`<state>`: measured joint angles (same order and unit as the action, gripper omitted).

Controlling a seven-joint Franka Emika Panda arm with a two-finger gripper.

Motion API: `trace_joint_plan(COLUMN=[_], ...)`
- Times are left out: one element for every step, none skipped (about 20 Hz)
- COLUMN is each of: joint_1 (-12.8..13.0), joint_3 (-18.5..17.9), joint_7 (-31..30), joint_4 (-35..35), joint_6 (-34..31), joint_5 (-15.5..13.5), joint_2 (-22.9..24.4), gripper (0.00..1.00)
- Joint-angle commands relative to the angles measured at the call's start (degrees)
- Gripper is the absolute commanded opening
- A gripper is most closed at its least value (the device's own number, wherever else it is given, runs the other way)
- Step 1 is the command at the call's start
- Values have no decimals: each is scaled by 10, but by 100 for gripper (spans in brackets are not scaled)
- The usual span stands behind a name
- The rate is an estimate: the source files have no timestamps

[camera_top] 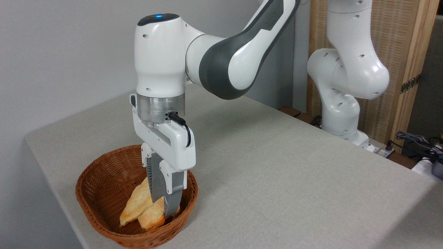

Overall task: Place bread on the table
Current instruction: 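Close the gripper on the small orange pastry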

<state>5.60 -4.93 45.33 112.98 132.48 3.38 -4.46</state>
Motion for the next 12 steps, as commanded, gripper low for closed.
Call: trace_joint_plan(joint_1=[2, 2, 2, 2, 2, 2, 2, 2, 2, 2, 2, 2], joint_3=[-2, -2, -2, -2, -2, -2, -2, -2, -2, -2, -2, -2], joint_7=[0, 0, 0, 0, 0, 0, 0, 0, 0, 0, 1, 1], joint_4=[-4, -4, -4, -4, -4, -4, -4, -4, -4, -4, -4, -4], joint_6=[8, 8, 8, 7, 7, 7, 6, 6, 6, 5, 4, 4], joint_5=[9, 9, 9, 9, 9, 9, 9, 9, 9, 9, 9, 9], joint_2=[-3, -3, -3, -3, -3, -3, -3, -3, -3, -3, -3, -3], gripper=[51, 51, 51, 49, 46, 46, 46, 46, 43, 34, 30, 28])
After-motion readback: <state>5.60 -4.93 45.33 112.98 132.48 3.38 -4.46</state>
